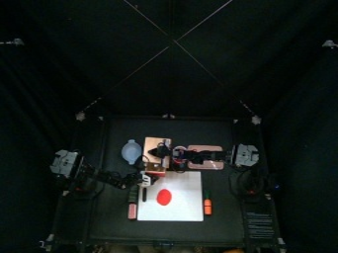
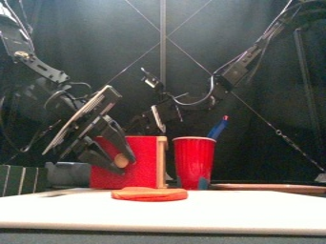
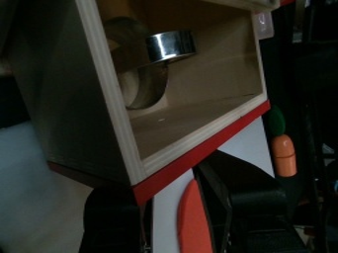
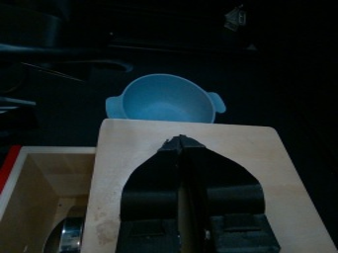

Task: Get the cutter from the drawer then cut the dough then place the extra dough in the bowl
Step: Open the drawer

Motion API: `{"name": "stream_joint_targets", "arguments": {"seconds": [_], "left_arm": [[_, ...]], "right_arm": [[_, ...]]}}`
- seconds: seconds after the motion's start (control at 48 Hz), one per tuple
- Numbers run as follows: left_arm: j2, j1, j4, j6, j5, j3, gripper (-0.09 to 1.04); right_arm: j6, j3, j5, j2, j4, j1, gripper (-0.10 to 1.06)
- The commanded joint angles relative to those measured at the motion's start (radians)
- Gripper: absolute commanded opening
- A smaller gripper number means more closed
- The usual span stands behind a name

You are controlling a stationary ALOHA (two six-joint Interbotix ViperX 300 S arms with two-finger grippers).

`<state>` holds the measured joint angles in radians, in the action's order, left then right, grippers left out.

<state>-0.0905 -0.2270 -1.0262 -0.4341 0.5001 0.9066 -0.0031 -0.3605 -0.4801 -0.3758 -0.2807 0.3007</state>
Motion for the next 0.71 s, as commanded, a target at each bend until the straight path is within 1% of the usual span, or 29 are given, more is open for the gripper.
{"name": "stream_joint_targets", "arguments": {"seconds": [0.021,0.292,0.521,0.708], "left_arm": [[0.006,-0.035,-0.009,0.003,-0.009,-0.020,0.59],[0.003,-0.055,-0.026,0.003,-0.011,-0.023,0.59],[0.003,-0.057,-0.028,0.003,-0.011,-0.025,0.59],[0.003,-0.057,-0.025,0.008,0.002,-0.023,0.62]], "right_arm": [[-0.003,0.002,0.008,0.020,0.000,0.012,-0.07],[-0.003,0.003,0.034,0.020,-0.002,0.037,-0.07],[-0.005,0.003,0.037,0.020,-0.003,0.037,-0.07],[-0.005,0.005,0.037,0.020,-0.005,0.035,-0.07]]}}
